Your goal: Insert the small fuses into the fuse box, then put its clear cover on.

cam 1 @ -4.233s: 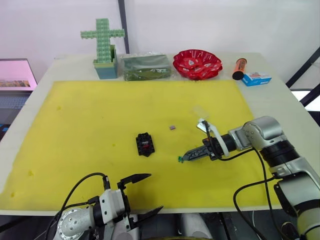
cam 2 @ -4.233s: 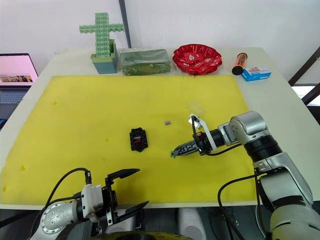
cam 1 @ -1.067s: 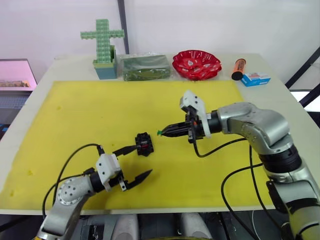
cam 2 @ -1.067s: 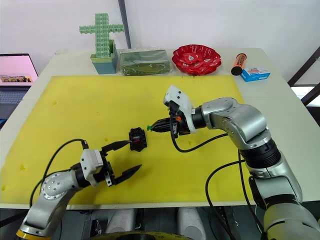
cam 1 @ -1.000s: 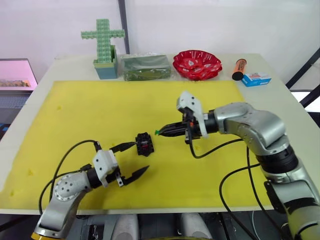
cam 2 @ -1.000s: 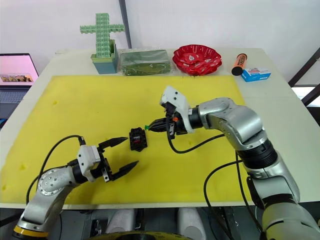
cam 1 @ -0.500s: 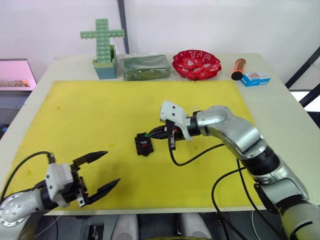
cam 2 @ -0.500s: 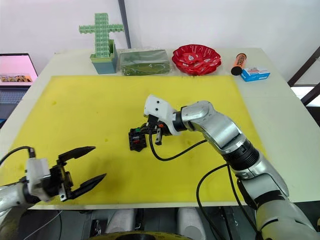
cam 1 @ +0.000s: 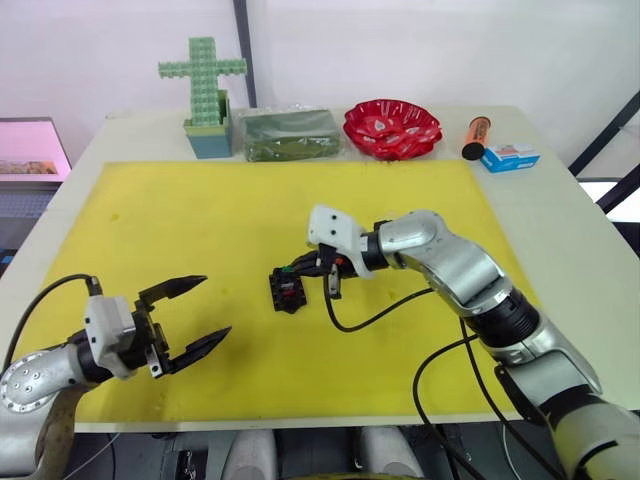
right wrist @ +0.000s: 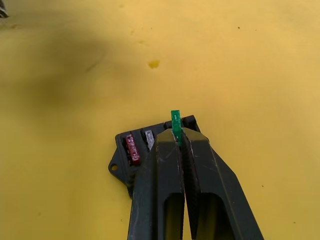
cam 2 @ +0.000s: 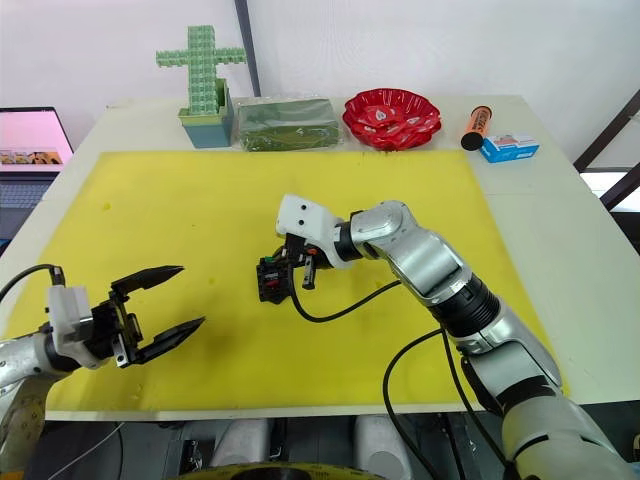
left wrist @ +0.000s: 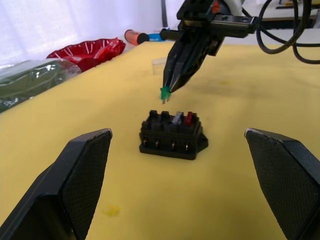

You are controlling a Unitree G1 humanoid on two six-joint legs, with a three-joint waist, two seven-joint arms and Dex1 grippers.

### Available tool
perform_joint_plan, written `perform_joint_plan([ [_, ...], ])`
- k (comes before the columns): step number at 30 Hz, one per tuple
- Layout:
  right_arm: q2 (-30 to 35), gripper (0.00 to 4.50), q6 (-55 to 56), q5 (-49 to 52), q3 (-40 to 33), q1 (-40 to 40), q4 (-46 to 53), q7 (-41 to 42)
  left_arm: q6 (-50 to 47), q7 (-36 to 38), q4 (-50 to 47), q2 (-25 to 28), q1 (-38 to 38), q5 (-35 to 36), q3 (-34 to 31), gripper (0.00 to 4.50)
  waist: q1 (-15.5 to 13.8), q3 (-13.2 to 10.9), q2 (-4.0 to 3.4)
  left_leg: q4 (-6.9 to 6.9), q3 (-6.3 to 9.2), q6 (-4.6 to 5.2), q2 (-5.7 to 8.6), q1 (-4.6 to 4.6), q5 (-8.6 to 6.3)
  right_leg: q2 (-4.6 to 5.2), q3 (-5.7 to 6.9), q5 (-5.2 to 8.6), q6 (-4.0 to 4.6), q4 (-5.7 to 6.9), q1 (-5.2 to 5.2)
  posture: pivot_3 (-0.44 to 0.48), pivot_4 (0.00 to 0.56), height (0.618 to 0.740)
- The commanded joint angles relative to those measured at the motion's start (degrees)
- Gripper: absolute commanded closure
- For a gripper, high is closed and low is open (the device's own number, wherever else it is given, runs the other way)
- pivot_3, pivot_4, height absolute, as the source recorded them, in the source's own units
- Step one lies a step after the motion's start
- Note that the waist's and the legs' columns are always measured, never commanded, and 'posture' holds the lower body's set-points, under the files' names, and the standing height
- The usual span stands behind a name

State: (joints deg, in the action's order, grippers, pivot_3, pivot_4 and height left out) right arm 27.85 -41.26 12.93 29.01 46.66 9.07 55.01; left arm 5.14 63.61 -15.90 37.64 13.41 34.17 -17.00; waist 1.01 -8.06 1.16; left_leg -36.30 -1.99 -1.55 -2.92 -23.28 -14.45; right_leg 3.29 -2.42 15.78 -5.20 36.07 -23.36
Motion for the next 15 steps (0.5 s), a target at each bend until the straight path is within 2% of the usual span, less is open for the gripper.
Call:
perform_joint_plan([
  [1,-0.86,4.49,2.30,-2.02,0.46,1.87,-0.35,0.72,-0.35,0.35,0.74,0.36,-2.12,-0.84,1.03,0.00,0.00,0.00,0.00,0.00,0.00,0.00,0.00,0.00,0.00,0.00,0.00,0.00,0.00,0.00,0.00,0.000,0.150,0.740],
  [7,-1.70,4.49,4.25,-4.15,0.84,2.39,-1.93,1.73,-0.10,0.10,2.59,-0.43,-4.61,-1.97,2.72,0.00,0.02,0.00,0.00,0.01,0.00,0.00,-0.01,0.00,0.00,-0.02,0.00,-0.01,-0.02,0.02,-0.01,0.000,0.150,0.740],
  [15,-2.38,4.49,5.24,-5.97,1.47,2.22,-2.49,3.09,0.62,0.37,3.04,-1.24,-4.36,-2.49,2.71,0.00,0.02,0.00,0.00,0.01,0.01,0.00,-0.01,0.00,0.00,-0.02,0.00,-0.01,-0.02,0.03,0.00,0.000,0.150,0.740],
])
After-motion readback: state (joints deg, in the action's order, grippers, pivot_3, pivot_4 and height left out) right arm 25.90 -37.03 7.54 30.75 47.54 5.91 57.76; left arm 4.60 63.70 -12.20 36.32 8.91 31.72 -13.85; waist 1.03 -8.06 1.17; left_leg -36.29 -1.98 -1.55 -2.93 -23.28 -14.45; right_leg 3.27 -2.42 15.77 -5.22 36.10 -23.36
